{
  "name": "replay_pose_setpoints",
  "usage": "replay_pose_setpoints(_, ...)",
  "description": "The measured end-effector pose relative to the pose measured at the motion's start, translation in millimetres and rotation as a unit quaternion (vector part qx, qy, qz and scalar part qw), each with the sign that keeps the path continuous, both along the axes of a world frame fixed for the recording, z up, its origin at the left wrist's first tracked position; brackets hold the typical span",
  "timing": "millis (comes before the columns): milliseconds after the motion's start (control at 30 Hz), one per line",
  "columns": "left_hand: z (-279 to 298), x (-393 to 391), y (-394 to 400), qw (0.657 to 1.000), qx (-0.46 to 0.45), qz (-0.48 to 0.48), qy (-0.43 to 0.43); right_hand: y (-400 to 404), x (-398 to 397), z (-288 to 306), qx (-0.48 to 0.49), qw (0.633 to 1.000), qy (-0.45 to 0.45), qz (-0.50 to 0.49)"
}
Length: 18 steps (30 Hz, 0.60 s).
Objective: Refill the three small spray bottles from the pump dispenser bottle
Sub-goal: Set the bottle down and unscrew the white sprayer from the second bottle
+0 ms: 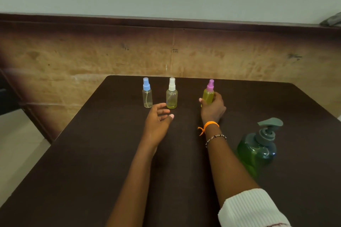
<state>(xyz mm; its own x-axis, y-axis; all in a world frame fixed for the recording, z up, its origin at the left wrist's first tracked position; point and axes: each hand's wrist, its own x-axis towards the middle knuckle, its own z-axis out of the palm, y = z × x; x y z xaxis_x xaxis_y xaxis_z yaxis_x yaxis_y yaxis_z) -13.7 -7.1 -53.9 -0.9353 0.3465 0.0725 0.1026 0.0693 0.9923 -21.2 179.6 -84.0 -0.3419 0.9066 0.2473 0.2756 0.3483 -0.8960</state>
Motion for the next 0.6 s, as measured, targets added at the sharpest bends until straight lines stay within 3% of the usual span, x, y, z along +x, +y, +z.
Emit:
replay_pose_setpoints(133,1,-4,-2,1.0,0.004,0.003,0.003,-35,15,5,0.07,0.996,0.045,-0.041)
replay_pose_setpoints(233,1,-6,-3,1.0,0.012,0.012,0.002,-55,5,4,0.105,0.987,0.071,0.099)
replay_pose_setpoints(400,1,-5,-5,1.0,0.019,0.012,-0.001,-59,-36,10,0.0,0.965,-0.029,0.26)
replay_pose_setpoints(600,6,-1,-15,1.0,0.024,0.013,0.007,-68,-38,8,0.067,0.959,-0.059,0.269)
